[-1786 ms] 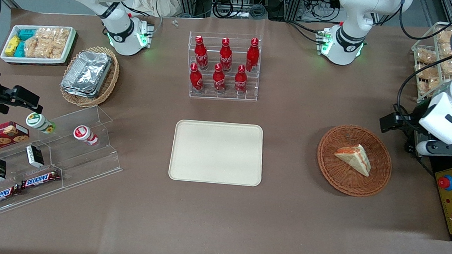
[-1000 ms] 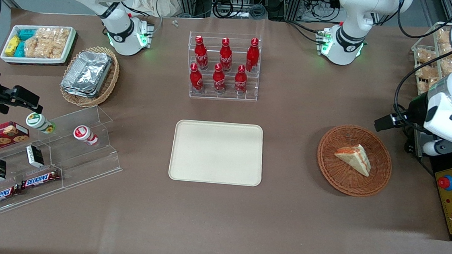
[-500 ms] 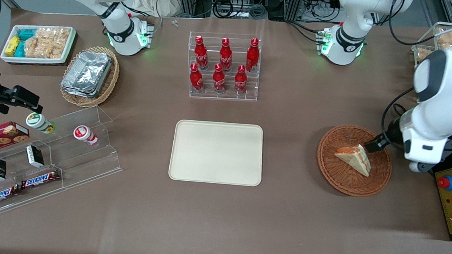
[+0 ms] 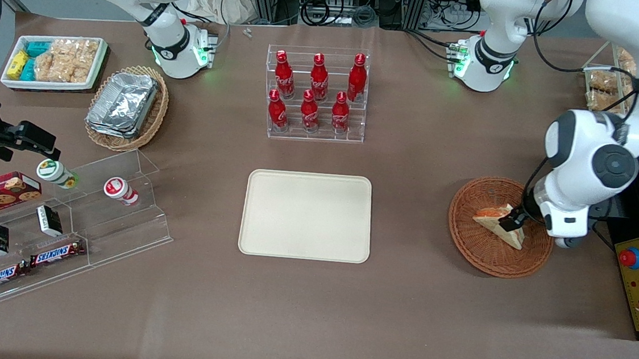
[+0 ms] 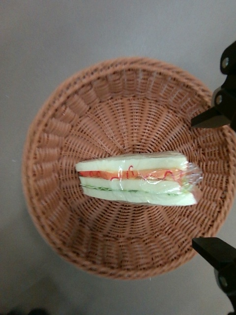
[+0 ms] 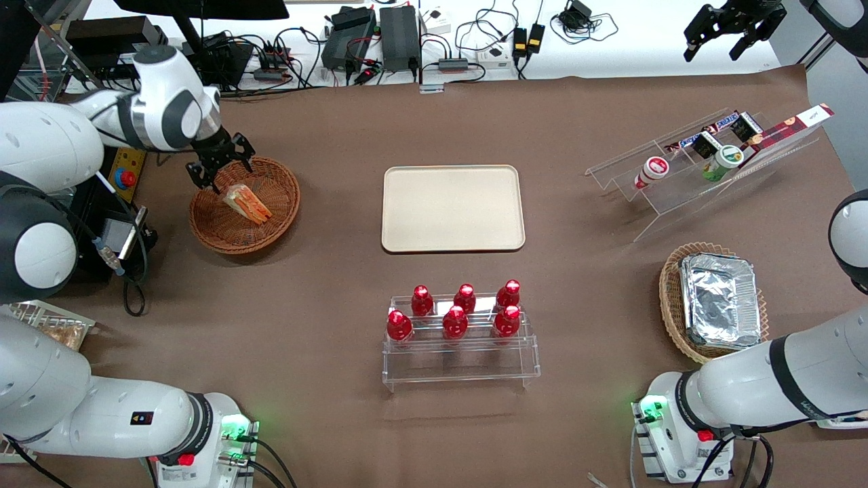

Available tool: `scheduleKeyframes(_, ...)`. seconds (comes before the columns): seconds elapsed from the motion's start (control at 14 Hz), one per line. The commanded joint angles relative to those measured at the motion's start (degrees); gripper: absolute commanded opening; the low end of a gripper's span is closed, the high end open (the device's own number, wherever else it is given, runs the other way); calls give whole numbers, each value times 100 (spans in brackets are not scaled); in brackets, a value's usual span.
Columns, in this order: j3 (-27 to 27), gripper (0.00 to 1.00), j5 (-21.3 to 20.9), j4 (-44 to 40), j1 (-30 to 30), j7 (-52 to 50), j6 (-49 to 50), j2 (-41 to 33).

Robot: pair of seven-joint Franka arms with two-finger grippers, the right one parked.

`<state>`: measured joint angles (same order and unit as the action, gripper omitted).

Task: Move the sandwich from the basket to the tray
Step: 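Lower the left gripper onto the wrapped sandwich and close it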

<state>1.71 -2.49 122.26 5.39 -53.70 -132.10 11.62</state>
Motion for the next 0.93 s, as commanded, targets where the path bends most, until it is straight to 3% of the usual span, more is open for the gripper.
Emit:
scheduleKeyframes(0.0,-13,100,-41,316,-20,-298,-657,251)
scheduleKeyframes(0.14,-13,99,-41,307,-72,-361,-834,428)
scheduleKeyframes(0.21,-13,84,-41,307,-99,-387,-1000,507)
scheduleKeyframes(0.29,-13,66,-41,298,-99,-422,-1123,621)
scheduleKeyframes(0.43,-13,11,-15,290,-99,-457,-1326,797)
scheduleKeyframes(0.5,-13,0,-23,281,-99,-483,-1344,780)
scheduleKeyframes(0.64,-21,0,-50,281,-90,-431,-1100,431)
scheduleKeyframes(0.86,-65,0,-41,-183,-47,-55,470,-299)
